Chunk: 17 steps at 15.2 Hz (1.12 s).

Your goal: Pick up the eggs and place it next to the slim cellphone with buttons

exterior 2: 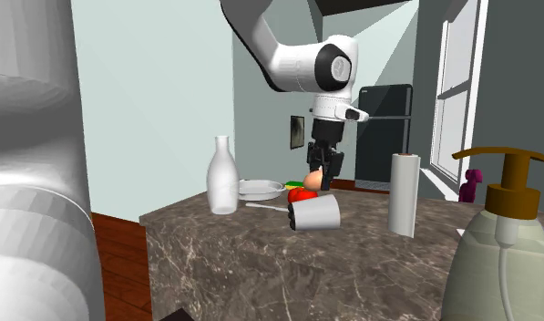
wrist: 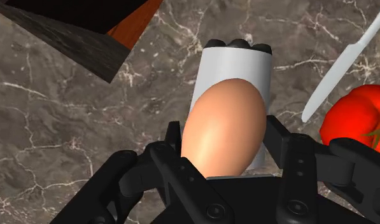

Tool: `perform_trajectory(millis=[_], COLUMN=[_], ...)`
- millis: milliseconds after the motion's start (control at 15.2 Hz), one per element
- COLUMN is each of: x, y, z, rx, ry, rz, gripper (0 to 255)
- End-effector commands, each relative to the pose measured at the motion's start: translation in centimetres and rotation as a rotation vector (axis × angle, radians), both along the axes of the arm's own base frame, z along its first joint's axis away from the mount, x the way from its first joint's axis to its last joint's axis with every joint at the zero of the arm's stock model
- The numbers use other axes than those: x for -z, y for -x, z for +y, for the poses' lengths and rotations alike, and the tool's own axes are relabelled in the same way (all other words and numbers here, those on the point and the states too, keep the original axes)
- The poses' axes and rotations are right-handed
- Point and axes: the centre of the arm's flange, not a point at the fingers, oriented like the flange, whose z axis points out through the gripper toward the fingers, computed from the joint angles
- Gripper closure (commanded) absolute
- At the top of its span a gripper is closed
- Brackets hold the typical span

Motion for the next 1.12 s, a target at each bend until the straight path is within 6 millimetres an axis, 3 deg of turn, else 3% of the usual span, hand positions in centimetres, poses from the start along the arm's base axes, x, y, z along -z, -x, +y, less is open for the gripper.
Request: perform_trajectory(millis=[0,1056], x=[-0.1,-0.2], y=[-1.2,-11.4], z=[-2.2,-20.7], rx=[-0.001,-0.001], ry=[0.000,0.000], rz=[-0.001,-0.001], gripper=[255,255])
